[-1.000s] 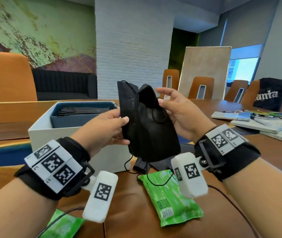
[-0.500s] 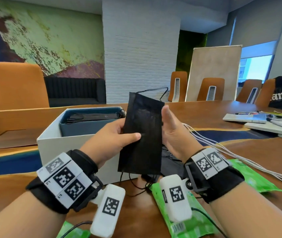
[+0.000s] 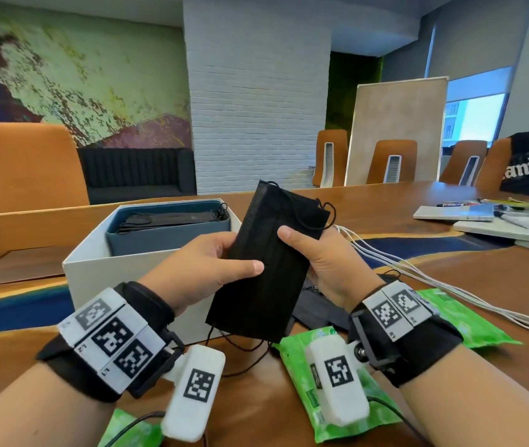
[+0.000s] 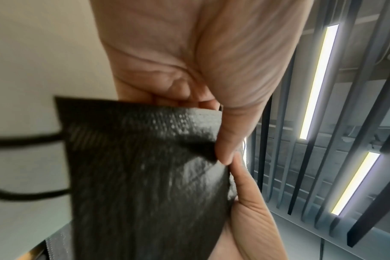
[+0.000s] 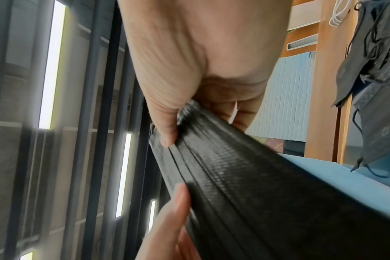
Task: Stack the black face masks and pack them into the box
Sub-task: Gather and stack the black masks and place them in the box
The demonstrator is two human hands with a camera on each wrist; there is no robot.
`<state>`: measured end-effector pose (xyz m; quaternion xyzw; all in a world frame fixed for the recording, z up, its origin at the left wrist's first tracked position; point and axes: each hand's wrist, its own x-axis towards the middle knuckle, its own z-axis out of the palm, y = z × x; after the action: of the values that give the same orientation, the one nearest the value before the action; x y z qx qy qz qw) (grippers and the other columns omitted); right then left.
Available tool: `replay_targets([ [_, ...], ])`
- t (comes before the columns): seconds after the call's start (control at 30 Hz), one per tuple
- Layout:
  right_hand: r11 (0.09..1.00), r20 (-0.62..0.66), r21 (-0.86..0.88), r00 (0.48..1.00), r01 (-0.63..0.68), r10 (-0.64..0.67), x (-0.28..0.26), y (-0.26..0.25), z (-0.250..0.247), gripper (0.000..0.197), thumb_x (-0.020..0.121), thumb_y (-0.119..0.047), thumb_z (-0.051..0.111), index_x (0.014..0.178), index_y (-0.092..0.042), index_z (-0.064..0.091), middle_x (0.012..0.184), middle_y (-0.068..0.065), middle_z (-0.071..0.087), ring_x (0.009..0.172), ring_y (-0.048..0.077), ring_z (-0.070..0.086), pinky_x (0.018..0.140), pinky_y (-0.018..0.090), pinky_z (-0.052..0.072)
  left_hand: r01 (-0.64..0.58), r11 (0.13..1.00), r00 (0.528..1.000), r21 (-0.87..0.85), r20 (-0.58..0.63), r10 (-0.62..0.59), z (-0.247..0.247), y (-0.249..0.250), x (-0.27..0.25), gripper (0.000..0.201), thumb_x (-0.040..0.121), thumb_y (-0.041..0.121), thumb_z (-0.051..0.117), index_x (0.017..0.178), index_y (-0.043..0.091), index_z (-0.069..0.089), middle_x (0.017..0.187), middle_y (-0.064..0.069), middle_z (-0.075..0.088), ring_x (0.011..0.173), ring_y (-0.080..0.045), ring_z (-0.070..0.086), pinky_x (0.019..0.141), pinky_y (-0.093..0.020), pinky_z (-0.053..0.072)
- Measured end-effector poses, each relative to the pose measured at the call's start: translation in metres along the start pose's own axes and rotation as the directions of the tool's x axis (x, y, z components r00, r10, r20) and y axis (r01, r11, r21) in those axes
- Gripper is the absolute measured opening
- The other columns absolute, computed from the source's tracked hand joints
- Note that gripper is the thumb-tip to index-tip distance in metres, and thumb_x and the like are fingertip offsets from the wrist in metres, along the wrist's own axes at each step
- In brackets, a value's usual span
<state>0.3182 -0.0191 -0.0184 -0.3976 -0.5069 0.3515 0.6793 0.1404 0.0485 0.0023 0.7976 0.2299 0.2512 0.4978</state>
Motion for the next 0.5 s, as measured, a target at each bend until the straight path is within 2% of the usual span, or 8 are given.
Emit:
replay_targets([
  [0.1,0.997,0.029,0.078,1.0,0.011,-0.013,-0.002,-0.005,0.0,0.032,0.077,-0.012,0.063,0.109,-0.012,0.064,0.105,0.006,0.072,0.103,0.022,0.067,0.088,0.036,0.055,0.036,0.996,0.998,0.081,0.049,-0.04,0.001,0.0,-0.002,0.014,0.086,0.031,0.064,0.099,0.028,0.064,0.074,0.016,0.072,0.068,0.003,0.066,0.056,-0.014,0.046],
  [0.13,0.994,0.033,0.11,0.999,0.022,-0.026,-0.003,-0.007,0.0,0.03,0.077,-0.01,0.062,0.107,-0.013,0.064,0.102,0.004,0.073,0.1,0.02,0.068,0.085,0.034,0.057,0.044,0.994,0.997,0.099,0.063,-0.051,0.002,0.001,-0.003,0.016,0.084,0.034,0.065,0.099,0.03,0.063,0.074,0.017,0.072,0.067,0.004,0.066,0.056,-0.012,0.047],
  [0.23,0.98,0.027,0.186,0.997,0.066,-0.072,-0.005,-0.012,0.002,0.028,0.077,-0.008,0.06,0.104,-0.016,0.065,0.097,0.002,0.074,0.095,0.017,0.07,0.086,0.036,0.057,0.04,0.989,0.995,0.141,0.087,-0.053,0.006,-0.001,-0.002,0.017,0.083,0.035,0.065,0.1,0.036,0.06,0.091,0.013,0.072,0.083,0.001,0.069,0.068,-0.015,0.053],
  [0.37,0.985,0.034,0.159,0.996,0.073,-0.079,-0.005,-0.014,0.004,0.028,0.076,-0.008,0.061,0.103,-0.018,0.065,0.097,0.0,0.074,0.095,0.016,0.07,0.086,0.034,0.057,0.054,0.991,0.991,0.12,0.116,-0.068,0.009,0.001,-0.005,0.009,0.09,0.033,0.057,0.093,0.041,0.054,0.085,0.024,0.066,0.073,0.016,0.062,0.058,-0.003,0.046],
  [0.43,0.989,0.061,0.136,0.996,0.061,-0.07,-0.006,-0.014,0.006,0.029,0.077,-0.009,0.061,0.105,-0.017,0.065,0.099,0.001,0.074,0.097,0.016,0.069,0.087,0.033,0.056,0.064,0.996,0.985,0.068,0.156,-0.074,0.01,0.002,-0.007,0.01,0.09,0.03,0.057,0.096,0.038,0.056,0.082,0.023,0.071,0.075,0.013,0.065,0.06,-0.004,0.047],
  [0.5,0.99,0.081,0.127,0.994,0.058,-0.068,-0.008,-0.014,0.009,0.028,0.078,-0.009,0.06,0.105,-0.016,0.065,0.099,0.002,0.073,0.098,0.016,0.069,0.089,0.034,0.055,0.069,0.998,0.986,0.003,0.151,-0.069,0.011,0.001,-0.007,0.014,0.089,0.025,0.057,0.101,0.032,0.06,0.084,0.019,0.073,0.081,0.004,0.068,0.064,-0.009,0.051],
])
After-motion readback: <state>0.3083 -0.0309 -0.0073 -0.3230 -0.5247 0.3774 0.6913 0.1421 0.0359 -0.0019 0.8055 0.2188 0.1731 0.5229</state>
